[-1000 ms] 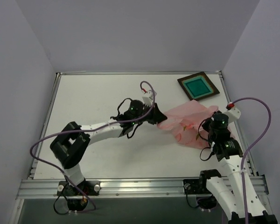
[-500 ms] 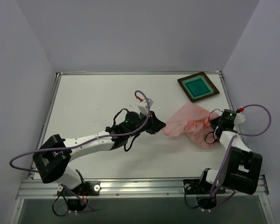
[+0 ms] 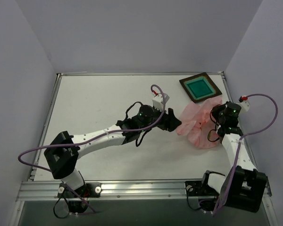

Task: Take the fake fruits out of the plastic bag

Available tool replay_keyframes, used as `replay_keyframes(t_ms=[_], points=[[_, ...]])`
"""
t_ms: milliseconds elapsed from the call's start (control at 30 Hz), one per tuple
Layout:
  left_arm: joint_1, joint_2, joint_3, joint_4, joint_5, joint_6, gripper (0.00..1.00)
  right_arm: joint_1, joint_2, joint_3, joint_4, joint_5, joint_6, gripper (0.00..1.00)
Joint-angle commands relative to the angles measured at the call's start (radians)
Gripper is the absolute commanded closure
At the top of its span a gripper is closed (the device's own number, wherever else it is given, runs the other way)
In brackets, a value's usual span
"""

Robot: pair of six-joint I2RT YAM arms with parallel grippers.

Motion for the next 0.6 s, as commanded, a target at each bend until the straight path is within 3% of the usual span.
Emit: replay_keyframes(t_ms=[0, 33, 67, 167, 367, 567], points=[[0.003, 0.040, 0.166, -0.075, 0.045, 0.080, 0.14, 0.010, -0.150, -0.038, -0.122, -0.025, -0.047, 1.00], [0.003, 0.056, 0.185, -0.086, 0.050, 0.097, 0.05, 0.013, -0.192, -0.043, -0.136, -0.030, -0.062, 1.00], [0.006, 0.091, 0.206, -0.106, 0.058, 0.112, 0.04, 0.015, -0.268, -0.041, -0.157, -0.028, -0.075, 1.00], [0.012, 0.142, 0.304, -0.212, 0.006, 0.196, 0.06, 0.013, -0.357, -0.015, -0.234, -0.010, -0.096, 1.00], [0.046, 0.408, 0.576, -0.389, 0.170, 0.269, 0.06, 0.040, -0.430, -0.038, -0.289, -0.033, -0.090, 1.00], [0.061, 0.566, 0.798, -0.453, 0.179, 0.299, 0.06, 0.056, -0.457, -0.055, -0.297, -0.091, -0.085, 1.00]])
